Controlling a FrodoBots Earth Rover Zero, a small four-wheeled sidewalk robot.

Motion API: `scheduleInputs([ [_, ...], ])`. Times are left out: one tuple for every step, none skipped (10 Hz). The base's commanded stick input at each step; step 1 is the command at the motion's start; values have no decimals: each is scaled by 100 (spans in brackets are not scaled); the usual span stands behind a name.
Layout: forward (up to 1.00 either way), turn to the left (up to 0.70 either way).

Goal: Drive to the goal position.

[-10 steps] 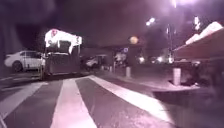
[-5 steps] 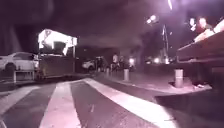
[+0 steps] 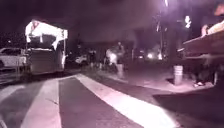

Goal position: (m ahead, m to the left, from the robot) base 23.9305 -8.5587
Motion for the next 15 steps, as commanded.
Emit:
scheduleInputs([
  [45, -27],
  [45, -27],
  [45, -27],
  [45, -17],
  [45, 0],
  [45, 0],
  [45, 0],
  [45, 0],
  [50, 0],
  [70, 0],
  [70, 0],
  [70, 0],
  [70, -4],
  [70, -12],
  [70, -14],
])
